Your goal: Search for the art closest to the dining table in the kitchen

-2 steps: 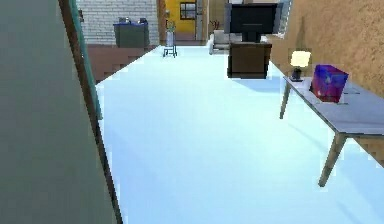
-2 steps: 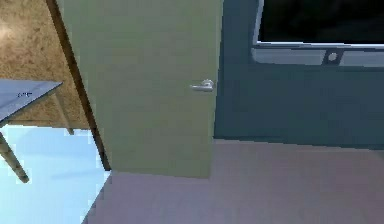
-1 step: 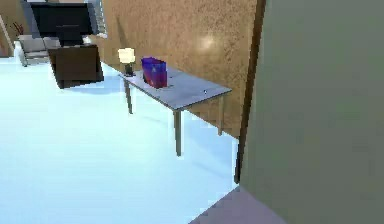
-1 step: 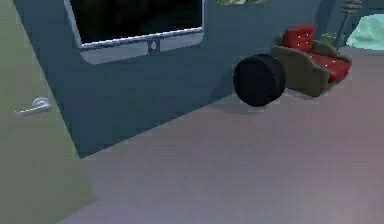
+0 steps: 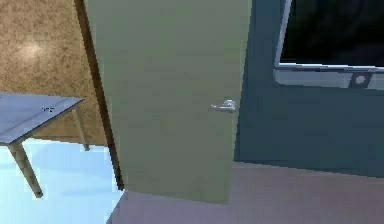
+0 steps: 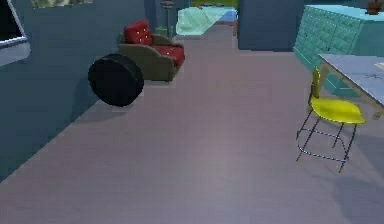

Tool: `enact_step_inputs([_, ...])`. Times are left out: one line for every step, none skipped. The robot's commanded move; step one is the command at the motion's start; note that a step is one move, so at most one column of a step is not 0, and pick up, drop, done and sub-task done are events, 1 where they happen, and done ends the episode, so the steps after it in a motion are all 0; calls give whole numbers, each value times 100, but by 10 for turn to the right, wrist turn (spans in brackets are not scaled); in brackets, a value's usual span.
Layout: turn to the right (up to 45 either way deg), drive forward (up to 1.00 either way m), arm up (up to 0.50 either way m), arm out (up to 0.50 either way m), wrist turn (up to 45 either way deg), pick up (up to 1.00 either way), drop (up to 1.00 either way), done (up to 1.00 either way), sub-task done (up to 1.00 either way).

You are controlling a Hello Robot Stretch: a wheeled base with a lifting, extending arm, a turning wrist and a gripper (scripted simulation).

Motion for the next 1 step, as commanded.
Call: enact_step_inputs([30,0,0,0,0,0,0,0,0])
